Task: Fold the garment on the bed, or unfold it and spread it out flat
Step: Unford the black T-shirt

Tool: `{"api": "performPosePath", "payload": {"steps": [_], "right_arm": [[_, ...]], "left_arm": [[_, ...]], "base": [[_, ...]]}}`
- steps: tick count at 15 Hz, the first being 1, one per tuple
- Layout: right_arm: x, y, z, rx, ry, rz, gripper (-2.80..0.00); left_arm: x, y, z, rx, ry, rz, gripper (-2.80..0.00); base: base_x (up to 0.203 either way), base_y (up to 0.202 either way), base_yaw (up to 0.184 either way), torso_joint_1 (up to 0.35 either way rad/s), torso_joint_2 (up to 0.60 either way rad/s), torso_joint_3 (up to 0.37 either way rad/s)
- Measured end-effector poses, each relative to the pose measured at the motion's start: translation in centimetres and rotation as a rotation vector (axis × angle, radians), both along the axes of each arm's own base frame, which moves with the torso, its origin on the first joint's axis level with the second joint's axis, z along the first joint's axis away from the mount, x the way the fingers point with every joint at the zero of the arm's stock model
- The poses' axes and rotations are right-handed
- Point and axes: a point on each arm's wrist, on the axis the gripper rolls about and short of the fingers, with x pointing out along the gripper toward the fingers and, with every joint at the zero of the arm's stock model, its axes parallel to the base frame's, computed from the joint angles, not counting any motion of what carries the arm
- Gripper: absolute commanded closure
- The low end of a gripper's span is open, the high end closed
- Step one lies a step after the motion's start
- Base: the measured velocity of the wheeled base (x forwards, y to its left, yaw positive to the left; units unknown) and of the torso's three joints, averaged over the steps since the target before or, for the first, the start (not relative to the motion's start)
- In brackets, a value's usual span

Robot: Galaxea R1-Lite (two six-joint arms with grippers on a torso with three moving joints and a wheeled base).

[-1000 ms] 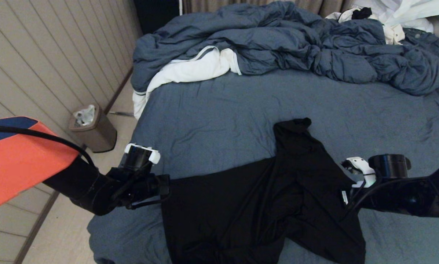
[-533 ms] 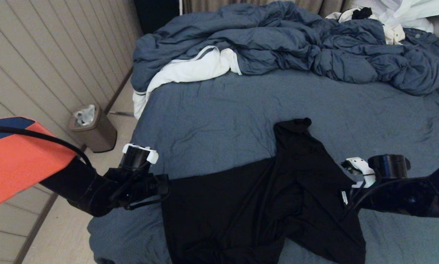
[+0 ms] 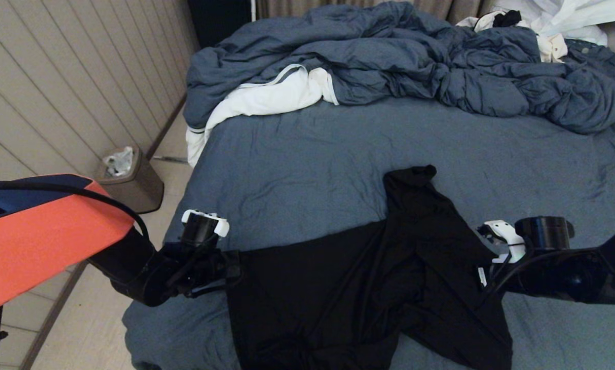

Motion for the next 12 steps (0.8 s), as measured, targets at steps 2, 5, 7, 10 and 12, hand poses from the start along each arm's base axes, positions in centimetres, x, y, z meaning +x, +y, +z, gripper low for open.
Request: {"api": "performPosePath", "payload": {"steps": [2,5,7,10,12], "right_arm": [[0.0,0.0,0.0,0.0,-0.002,0.0,0.0],[0.1,0.0,0.1,0.0,-0.003,0.0,0.0],[0.1,-0.1,0.1,-0.001,-0.005,-0.003,0.0],[0.5,-0.7,0.2,0.0,-0.015,-0.022,0.0],[0.8,-1.5,0.8,0.015,-0.041,-0.06,0.0]], "left_arm": [[0.1,-0.1,-0.4,0.003,0.007,-0.001,0.0],[0.2,-0.1,-0.6,0.005,0.012,-0.002,0.0],[0.1,-0.1,-0.7,0.005,0.015,0.0,0.0],[0.2,-0.1,-0.6,0.001,0.009,0.001,0.0],[0.3,-0.1,-0.7,0.0,0.004,0.0,0.0]], "base": [[0.0,0.0,0.0,0.0,0.0,0.0],[0.0,0.0,0.0,0.0,0.0,0.0],[0.0,0.0,0.0,0.0,0.0,0.0],[0.0,0.0,0.0,0.0,0.0,0.0],[0.0,0.0,0.0,0.0,0.0,0.0]]}}
